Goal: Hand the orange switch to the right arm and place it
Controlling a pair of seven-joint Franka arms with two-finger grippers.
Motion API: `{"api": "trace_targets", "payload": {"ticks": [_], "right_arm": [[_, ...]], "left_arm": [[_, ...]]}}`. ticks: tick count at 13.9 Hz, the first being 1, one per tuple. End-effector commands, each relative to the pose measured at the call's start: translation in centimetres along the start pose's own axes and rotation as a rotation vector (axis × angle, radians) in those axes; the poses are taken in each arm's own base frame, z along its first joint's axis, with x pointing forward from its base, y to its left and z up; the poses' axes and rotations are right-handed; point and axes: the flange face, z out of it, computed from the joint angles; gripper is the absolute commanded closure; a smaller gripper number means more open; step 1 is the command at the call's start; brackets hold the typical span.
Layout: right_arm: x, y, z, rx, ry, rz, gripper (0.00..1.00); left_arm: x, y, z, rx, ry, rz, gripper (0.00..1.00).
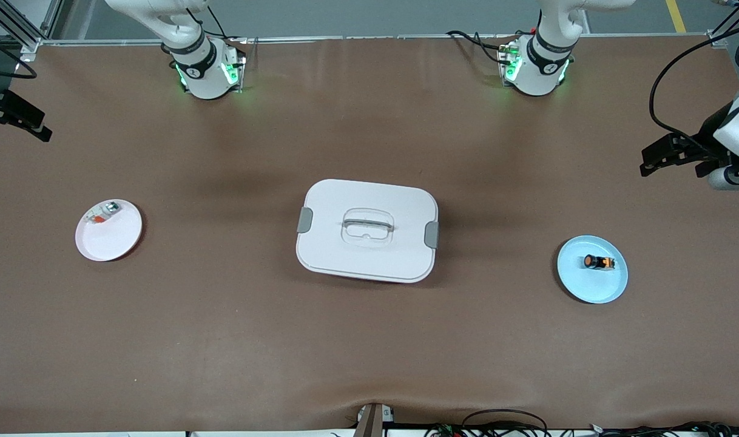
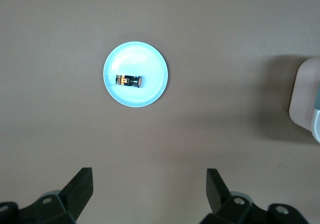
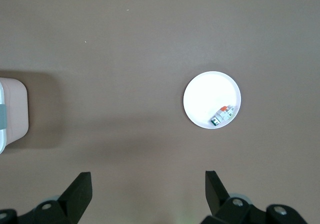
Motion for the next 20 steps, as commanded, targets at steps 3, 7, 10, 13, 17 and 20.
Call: {"api": "trace_targets", "payload": {"ticks": [3,7,10,13,17,20], "right_arm": [[-0.24,0.15,-0.67,-0.005,0.020,-0.003,0.00],[-0.19,0.08,-0.79,-0.005,0.026,-0.005,0.00],[-0.21,0.07,-0.70,-0.005,0.023,-0.005,0.00],[-0.19,0.15,-0.71,-0.005,0.024,-0.003,0.00],[-0.15,0.15,-0.83,-0.005,0.030,-0.003,0.00],[-0.15,0.15,-0.83,-0.005,0.030,-0.005,0.00]], "left_arm": [[0.03,-0.02,-0.33,-0.007,-0.011,0.009,0.00],[0.03,-0.54,-0.40,-0.007,-0.009,0.011,0.00],[-0.06,-0.41,-0.57,-0.012,-0.006,0.012,0.00],[-0.05,-0.19,-0.72,-0.017,-0.003,0.014,0.00],[-0.04,-0.13,-0.86,-0.006,0.000,0.017,0.00],[-0.03,-0.08,-0.88,-0.003,0.001,0.017,0.00]]}}
